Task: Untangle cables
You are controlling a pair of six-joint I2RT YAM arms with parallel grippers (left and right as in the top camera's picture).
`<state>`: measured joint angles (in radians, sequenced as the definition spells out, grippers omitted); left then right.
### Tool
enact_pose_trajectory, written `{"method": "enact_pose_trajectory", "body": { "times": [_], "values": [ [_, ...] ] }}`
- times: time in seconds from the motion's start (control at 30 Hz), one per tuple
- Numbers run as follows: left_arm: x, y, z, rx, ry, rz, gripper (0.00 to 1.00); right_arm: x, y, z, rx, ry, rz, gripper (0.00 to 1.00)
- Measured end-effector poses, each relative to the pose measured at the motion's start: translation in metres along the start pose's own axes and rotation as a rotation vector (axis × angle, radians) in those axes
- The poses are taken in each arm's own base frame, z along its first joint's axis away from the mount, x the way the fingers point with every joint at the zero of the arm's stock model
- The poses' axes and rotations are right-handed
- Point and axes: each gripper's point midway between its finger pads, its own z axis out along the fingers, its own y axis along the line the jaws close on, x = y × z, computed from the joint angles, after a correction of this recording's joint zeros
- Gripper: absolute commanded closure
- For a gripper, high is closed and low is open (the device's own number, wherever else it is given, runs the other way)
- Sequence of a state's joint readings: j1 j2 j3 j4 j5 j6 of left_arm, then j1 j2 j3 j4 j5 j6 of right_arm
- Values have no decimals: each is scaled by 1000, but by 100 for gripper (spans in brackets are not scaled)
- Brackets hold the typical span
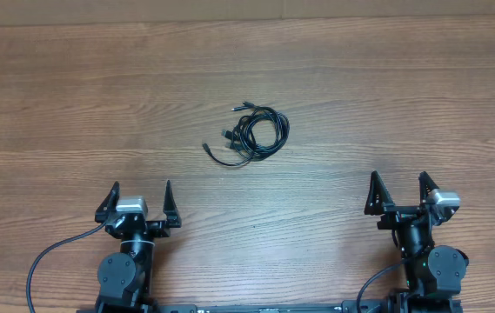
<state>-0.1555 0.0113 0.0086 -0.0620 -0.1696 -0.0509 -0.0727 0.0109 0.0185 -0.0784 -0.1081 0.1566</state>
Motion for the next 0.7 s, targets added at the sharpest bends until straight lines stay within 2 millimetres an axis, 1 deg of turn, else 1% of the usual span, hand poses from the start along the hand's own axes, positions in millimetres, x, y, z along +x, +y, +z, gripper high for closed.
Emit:
{"method": "enact_pose_trajectory", "body": {
  "times": [0.4, 0.63, 0.7],
  "values": [
    [0, -1, 0, 5, -1, -43, 0, 1, 3, 0, -20, 4, 24, 0],
    [6, -14, -2, 81, 41, -50, 0, 2, 4, 0, -21, 10, 50, 0],
    [7, -18, -3, 103, 52, -49, 0, 12, 2, 0, -12, 50, 59, 0]
  ]
}}
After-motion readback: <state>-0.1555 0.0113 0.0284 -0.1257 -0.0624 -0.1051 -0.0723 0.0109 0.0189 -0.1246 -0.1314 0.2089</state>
